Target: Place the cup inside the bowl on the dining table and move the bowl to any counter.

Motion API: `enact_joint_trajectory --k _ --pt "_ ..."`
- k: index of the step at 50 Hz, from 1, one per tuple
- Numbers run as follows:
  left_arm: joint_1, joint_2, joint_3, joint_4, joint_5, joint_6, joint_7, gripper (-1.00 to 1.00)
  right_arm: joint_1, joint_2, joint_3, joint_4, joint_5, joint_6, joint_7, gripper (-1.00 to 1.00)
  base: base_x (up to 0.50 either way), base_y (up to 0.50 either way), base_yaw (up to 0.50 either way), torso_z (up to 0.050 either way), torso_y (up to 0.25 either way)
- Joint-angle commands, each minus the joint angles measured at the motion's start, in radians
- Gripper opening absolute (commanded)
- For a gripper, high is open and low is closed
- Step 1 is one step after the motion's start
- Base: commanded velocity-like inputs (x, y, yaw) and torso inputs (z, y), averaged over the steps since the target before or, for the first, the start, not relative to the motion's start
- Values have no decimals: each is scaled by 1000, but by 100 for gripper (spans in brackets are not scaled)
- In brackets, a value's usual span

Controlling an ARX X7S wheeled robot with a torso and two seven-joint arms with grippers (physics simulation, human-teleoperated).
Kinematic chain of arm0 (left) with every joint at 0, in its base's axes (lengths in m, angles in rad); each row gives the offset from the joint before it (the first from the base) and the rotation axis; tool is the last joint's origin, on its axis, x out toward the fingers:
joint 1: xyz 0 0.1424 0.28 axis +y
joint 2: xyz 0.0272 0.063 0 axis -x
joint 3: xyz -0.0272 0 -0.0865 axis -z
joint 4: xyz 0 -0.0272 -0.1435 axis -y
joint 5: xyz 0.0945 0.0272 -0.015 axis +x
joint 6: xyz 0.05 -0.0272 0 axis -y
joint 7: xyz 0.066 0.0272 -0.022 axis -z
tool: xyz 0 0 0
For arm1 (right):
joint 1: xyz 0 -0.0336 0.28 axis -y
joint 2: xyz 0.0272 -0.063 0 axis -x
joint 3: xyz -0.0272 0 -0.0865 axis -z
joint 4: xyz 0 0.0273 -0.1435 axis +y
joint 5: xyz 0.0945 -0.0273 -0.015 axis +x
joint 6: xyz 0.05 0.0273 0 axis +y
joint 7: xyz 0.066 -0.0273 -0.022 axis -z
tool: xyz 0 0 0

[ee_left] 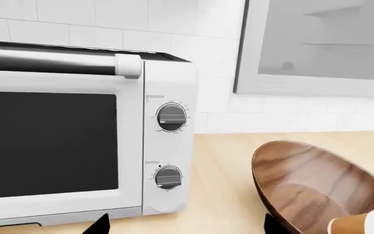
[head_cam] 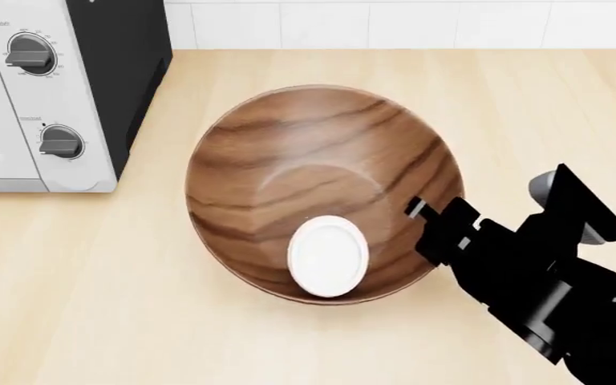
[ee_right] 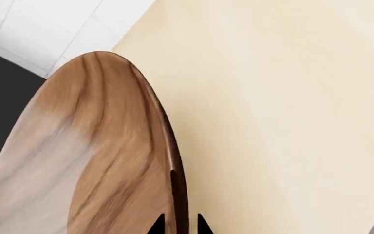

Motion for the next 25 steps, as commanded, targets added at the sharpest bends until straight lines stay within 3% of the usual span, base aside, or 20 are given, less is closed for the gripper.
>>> enact_joint_trajectory --k 1,13,20,25 --pt "-3 2 12 2 0 2 -5 100 3 13 11 -28 -3 0 5 100 0 0 0 0 0" --pt "-29 5 35 -7 -1 0 -16 100 11 34 23 -62 -9 -7 10 100 0 0 0 0 0" --pt "-11 -26 -7 -18 -25 -1 11 100 20 57 48 -97 -7 -41 11 100 0 0 0 0 0" --pt "-38 -3 38 -10 -11 -2 -15 100 45 91 52 -159 -47 -106 48 100 0 0 0 0 0"
